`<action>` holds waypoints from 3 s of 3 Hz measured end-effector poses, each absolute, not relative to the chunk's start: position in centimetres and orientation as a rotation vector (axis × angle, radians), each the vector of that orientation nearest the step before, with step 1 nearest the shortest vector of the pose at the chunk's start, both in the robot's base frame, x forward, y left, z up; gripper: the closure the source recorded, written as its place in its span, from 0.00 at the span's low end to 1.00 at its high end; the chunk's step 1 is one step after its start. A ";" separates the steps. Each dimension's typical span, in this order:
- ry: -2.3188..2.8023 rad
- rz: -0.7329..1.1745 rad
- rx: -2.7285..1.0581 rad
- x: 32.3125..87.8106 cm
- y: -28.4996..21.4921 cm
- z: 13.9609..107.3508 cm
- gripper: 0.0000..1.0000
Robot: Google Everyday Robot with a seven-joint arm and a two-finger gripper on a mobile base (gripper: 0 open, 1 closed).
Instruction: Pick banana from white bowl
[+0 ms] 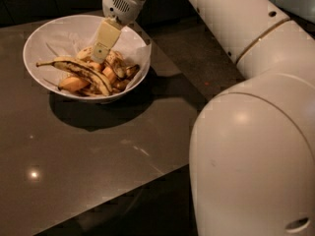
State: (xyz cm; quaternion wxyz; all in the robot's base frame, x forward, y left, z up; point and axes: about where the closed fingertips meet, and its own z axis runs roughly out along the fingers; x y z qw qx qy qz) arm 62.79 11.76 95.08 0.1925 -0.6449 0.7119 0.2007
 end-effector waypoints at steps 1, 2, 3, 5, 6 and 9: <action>2.020 0.564 -1.798 63.0 11.1 94.7 0.34; 2.050 0.556 -1.784 63.3 10.3 94.2 0.32; 2.083 0.550 -1.768 63.8 9.5 93.6 0.33; 2.123 0.552 -1.762 64.7 9.2 92.6 0.35; 2.145 0.550 -1.769 64.9 9.5 92.4 0.36; 2.173 0.532 -1.790 65.6 12.0 93.5 0.36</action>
Offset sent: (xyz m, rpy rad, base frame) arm 0.0043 -0.0342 -0.0118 -0.0504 0.0422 -0.0602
